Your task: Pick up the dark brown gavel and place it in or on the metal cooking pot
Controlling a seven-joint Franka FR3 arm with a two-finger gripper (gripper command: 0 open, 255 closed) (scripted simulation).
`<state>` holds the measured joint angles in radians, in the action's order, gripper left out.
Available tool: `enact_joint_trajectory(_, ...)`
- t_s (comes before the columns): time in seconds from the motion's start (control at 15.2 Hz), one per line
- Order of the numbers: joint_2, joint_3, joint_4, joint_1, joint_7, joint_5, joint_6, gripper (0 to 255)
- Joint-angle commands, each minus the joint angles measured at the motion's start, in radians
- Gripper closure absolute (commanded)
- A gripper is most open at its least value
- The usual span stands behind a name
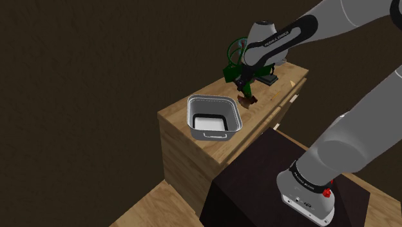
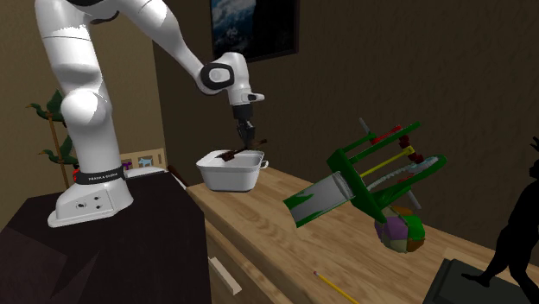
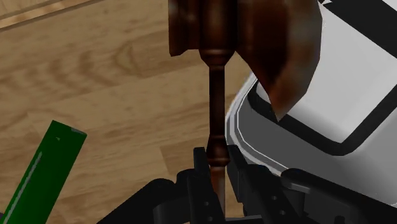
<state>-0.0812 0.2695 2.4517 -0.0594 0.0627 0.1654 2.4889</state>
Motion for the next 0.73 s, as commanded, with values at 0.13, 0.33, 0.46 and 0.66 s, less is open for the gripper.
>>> enact_joint_trajectory(0.13, -0.015, -0.063, 0.008, 0.047, -0.122, 0.015, -0.018, 255)
enact_joint_trajectory(0.33, -0.009, -0.109, -0.003, 0.084, -0.206, 0.017, -0.033, 255)
enact_joint_trajectory(0.46, -0.001, -0.14, -0.016, 0.108, -0.26, 0.018, -0.044, 255)
enact_joint_trajectory(0.66, 0.019, -0.184, -0.046, 0.145, -0.339, 0.017, -0.063, 255)
